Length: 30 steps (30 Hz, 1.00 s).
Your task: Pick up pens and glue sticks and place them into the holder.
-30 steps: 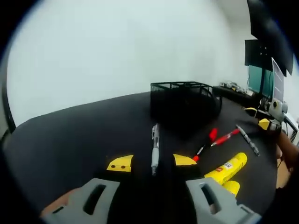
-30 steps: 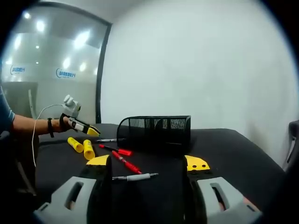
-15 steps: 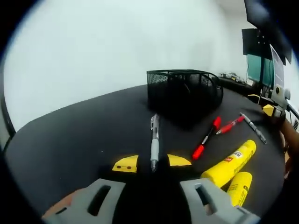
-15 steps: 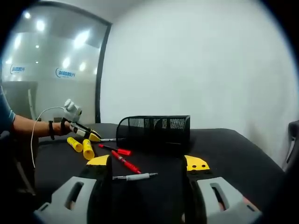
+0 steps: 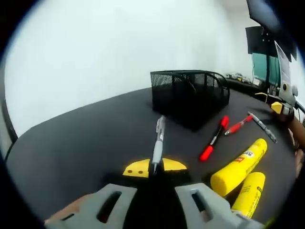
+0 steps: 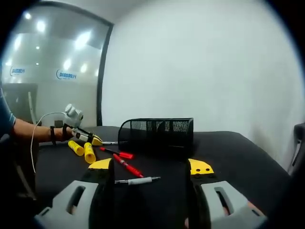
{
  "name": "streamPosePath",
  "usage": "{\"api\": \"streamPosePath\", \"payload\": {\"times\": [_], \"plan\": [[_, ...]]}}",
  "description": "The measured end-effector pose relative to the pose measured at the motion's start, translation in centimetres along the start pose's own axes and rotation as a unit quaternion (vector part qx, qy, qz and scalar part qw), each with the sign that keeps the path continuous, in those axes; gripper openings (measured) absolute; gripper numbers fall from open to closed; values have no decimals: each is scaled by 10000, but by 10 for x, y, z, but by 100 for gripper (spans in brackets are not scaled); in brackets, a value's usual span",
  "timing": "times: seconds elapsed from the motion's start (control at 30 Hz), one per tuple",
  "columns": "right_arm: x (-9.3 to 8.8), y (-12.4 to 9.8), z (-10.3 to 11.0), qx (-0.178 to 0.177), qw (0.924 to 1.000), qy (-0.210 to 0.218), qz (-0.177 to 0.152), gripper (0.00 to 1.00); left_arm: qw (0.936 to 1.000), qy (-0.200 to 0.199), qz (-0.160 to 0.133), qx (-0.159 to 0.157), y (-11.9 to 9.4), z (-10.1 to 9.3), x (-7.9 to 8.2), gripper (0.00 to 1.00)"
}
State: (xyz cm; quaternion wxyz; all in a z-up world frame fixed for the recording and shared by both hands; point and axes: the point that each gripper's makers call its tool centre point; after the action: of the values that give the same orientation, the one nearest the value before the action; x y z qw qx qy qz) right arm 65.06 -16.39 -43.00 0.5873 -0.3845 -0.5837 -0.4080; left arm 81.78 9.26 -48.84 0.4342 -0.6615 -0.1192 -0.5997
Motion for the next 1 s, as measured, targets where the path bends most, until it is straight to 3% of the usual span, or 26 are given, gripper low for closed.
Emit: {"api": "streamPosePath", "payload": {"times": [0.27,0.73,1.0], "plan": [[-1,0,-3,-21,10000,38,7,56,9994,94,-331,86,-15,0,21,6],[-4,1,-5,-72,9999,59,71,56,9912,313,-1266,219,-67,-3,93,5],[-6,1,-6,-99,9998,75,131,55,9862,348,-1609,199,-95,-11,117,5]]}}
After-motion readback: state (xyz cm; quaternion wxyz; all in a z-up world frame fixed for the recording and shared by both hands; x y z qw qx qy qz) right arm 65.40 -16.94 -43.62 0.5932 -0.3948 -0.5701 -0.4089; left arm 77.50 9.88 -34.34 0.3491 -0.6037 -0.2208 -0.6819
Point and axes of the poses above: the point that each gripper's makers call its tool centre point, and the gripper's own axes: y roughly forward along the fingers, z roughly to its left, x roughly out of its top, and after that the axes turned 2 degrees about x, right-handed
